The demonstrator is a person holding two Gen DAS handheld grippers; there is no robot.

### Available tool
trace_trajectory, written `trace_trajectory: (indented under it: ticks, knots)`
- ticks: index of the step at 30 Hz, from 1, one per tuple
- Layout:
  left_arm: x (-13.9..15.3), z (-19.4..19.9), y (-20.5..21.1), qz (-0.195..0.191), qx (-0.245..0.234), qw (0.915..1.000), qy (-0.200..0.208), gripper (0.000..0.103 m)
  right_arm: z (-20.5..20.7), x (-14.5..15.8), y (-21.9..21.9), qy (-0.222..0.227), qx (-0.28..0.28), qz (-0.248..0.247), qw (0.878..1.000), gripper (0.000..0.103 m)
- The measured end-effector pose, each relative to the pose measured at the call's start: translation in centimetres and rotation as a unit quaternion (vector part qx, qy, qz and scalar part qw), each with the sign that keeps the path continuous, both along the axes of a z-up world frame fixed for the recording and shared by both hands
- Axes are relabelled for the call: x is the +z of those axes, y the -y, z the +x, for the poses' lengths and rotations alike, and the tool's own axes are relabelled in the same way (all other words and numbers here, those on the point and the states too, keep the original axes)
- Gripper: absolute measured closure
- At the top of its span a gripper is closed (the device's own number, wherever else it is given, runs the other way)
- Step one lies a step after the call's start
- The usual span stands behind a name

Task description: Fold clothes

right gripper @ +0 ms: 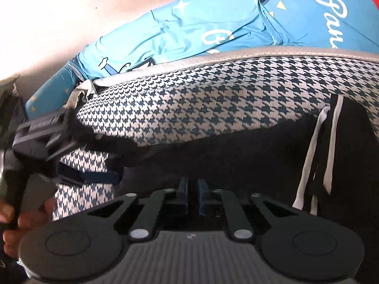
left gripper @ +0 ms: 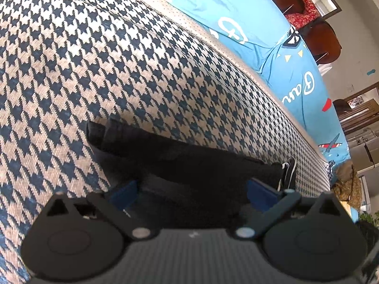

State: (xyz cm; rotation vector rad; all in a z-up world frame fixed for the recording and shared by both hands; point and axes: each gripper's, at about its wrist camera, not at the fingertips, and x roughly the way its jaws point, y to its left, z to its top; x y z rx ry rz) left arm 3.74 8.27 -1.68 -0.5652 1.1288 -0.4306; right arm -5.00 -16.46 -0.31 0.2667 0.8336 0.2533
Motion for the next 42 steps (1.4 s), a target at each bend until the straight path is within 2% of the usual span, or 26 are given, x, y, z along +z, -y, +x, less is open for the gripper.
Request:
trace_trajectory:
  ticks: [7, 13, 16, 22, 26, 28, 32, 35, 38, 42]
  knots:
    - [0.0, -0.3, -0.3, -0.001, 0.001, 1.0000, -0.002, 0.000, 1.5, -0.2, 2.1, -0.027, -0.023, 0.025, 0.999, 0.091]
    - [0.1, -0.4, -0.9, -0.005, 0.008, 0.9999, -0.004, 0.000, -0.6, 0.7, 2.0, -0.018, 0.027, 0.014, 0.999, 0.091]
    - [0.1, -0.5, -0.9, -0.001, 0.007, 1.0000, -0.003, 0.000, -1.5, 0.4, 1.8, -0.028, 0.048, 0.000, 0.998, 0.091]
    - [0.1, -0.5, -0.6, 0.000, 0.010, 0.9999, -0.004, 0.000, -1.9, -0.4, 1.1, -0.052, 0.086, 0.009, 0.995, 0.091]
    - [0.1, -0.4, -0.4, 0.002, 0.009, 1.0000, -0.004, 0.000, -0.9, -1.0, 0.4, -0.059, 0.074, 0.026, 0.995, 0.091]
    - [0.0, -0.4, -0.3, 0.003, 0.007, 1.0000, -0.003, 0.000, -0.2, -1.2, 0.3, -0.052, 0.045, 0.024, 0.997, 0.091]
    - [0.0, -0.3, -0.3, 0.003, 0.006, 1.0000, -0.003, 0.000, 0.8, -1.7, 1.1, -0.050, -0.022, 0.052, 0.997, 0.091]
    - [0.0, -0.4, -0.6, 0.000, 0.007, 1.0000, -0.004, 0.000, 1.0, -1.6, 1.7, -0.045, -0.051, 0.058, 0.996, 0.091]
    - [0.1, -0.4, -0.9, -0.002, 0.009, 0.9999, -0.005, 0.000, 0.8, -1.1, 2.4, -0.037, -0.062, 0.060, 0.996, 0.091]
    - [0.1, -0.4, -1.1, -0.005, 0.011, 0.9999, -0.006, 0.000, 0.1, -0.6, 3.3, -0.049, -0.049, 0.067, 0.995, 0.090]
